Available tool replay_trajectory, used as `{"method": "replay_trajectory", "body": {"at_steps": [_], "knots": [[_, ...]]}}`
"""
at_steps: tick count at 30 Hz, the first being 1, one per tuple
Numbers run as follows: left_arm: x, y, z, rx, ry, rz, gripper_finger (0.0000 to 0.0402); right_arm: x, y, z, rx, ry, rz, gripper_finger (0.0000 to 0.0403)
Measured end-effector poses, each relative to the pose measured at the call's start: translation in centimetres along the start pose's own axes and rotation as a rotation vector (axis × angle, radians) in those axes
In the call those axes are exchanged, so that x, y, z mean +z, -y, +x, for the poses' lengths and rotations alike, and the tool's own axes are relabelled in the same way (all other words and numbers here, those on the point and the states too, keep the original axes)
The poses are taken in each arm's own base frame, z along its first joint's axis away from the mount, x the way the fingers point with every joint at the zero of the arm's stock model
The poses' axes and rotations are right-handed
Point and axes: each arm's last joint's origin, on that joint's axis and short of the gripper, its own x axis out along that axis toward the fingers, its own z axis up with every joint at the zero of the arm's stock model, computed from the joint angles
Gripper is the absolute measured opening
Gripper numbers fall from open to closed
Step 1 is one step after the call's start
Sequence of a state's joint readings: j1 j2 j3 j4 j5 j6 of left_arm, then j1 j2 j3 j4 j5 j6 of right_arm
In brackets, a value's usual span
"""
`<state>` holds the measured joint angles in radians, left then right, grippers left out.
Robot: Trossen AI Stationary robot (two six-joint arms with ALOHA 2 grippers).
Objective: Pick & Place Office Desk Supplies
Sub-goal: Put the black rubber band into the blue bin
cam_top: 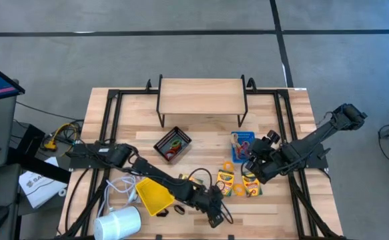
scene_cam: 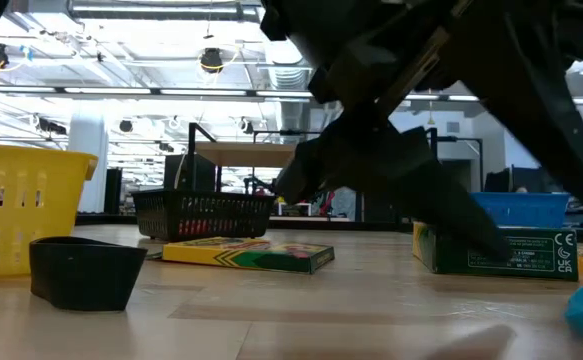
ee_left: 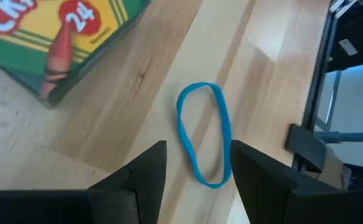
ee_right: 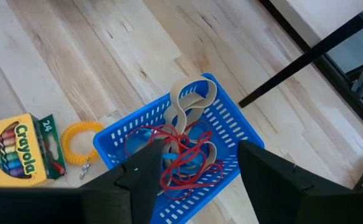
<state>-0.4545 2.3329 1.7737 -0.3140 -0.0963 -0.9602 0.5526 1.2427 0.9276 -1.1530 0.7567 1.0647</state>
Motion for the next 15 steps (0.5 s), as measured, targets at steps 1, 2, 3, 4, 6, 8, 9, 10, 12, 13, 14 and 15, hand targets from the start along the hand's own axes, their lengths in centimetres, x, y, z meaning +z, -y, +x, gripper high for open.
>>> {"method": "replay_trajectory", "body": {"at_steps": [1, 2, 3, 4, 6, 8, 9, 10, 12, 13, 14, 15], "knots": [[0.02, 0.03, 0.00, -0.003, 0.002, -0.007, 0.0172, 0.00, 0.00, 0.00, 0.000, 0.000, 0.001, 0.0204], [0.00, 0.03, -0.01, -0.002, 0.001, -0.011, 0.0172, -0.01, -0.01, -0.01, 0.001, 0.000, 0.001, 0.0203], [-0.01, 0.02, -0.01, 0.000, 0.000, -0.013, 0.0172, -0.03, -0.03, -0.04, 0.003, 0.001, 0.000, 0.0203], [-0.02, 0.01, -0.01, 0.000, -0.001, -0.013, 0.0172, -0.03, -0.04, -0.05, 0.003, 0.001, 0.000, 0.0203], [-0.06, 0.08, -0.01, -0.003, 0.000, -0.012, 0.0172, -0.02, -0.07, -0.05, 0.005, 0.003, 0.002, 0.0203], [-0.12, 0.09, -0.02, -0.001, -0.002, -0.011, 0.0172, -0.02, -0.07, -0.05, 0.005, 0.003, 0.002, 0.0204], [-0.13, 0.09, -0.02, -0.001, -0.002, -0.011, 0.0172, -0.02, -0.07, -0.05, 0.005, 0.003, 0.002, 0.0203], [-0.12, 0.09, -0.02, -0.001, -0.002, -0.011, 0.0172, -0.02, -0.07, -0.05, 0.005, 0.003, 0.002, 0.0203], [-0.12, 0.10, -0.02, -0.002, -0.001, -0.011, 0.0172, -0.02, -0.07, -0.05, 0.006, 0.003, 0.003, 0.0203], [-0.12, 0.09, -0.02, -0.001, -0.002, -0.011, 0.0172, -0.02, -0.07, -0.05, 0.006, 0.003, 0.003, 0.0203], [-0.12, 0.09, -0.02, -0.001, -0.002, -0.011, 0.0172, -0.02, -0.07, -0.05, 0.006, 0.003, 0.003, 0.0203], [-0.12, 0.09, -0.02, -0.001, -0.002, -0.012, 0.0172, -0.02, -0.07, -0.05, 0.006, 0.003, 0.003, 0.0204]]}}
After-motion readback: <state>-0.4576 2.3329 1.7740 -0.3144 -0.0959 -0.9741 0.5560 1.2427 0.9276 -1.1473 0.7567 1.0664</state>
